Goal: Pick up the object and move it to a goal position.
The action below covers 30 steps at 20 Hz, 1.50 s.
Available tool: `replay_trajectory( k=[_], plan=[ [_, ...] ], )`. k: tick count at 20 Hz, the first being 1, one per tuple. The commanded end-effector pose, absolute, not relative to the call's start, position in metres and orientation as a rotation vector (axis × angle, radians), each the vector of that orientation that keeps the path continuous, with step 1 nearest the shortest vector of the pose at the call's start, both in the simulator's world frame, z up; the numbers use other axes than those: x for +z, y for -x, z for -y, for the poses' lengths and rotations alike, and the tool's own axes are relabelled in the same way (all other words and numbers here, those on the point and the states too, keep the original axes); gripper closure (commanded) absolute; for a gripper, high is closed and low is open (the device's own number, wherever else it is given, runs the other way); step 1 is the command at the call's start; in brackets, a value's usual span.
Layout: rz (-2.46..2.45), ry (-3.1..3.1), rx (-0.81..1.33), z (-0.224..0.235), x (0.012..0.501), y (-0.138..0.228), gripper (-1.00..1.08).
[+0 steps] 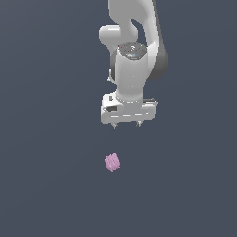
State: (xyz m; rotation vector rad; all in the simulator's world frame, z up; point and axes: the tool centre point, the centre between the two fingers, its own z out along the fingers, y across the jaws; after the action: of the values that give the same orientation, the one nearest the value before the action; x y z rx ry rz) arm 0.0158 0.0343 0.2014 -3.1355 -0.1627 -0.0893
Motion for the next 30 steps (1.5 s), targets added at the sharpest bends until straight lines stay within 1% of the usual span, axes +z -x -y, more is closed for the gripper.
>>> replay_trajectory(
  k=[1,6,12,22,30],
  plan=[
    [0.164,3.136,-0.088,-0.033,0.200,-0.017,-0.92],
    [0.201,3.136,-0.082,-0.030,0.195,-0.025,-0.92],
    [0.283,3.133,-0.067,-0.020,0.180,-0.045,-0.92],
    [0.497,3.107,-0.028,0.007,0.133,-0.089,-0.92],
    [0.611,3.083,-0.007,0.025,0.103,-0.109,-0.92]
  ],
)
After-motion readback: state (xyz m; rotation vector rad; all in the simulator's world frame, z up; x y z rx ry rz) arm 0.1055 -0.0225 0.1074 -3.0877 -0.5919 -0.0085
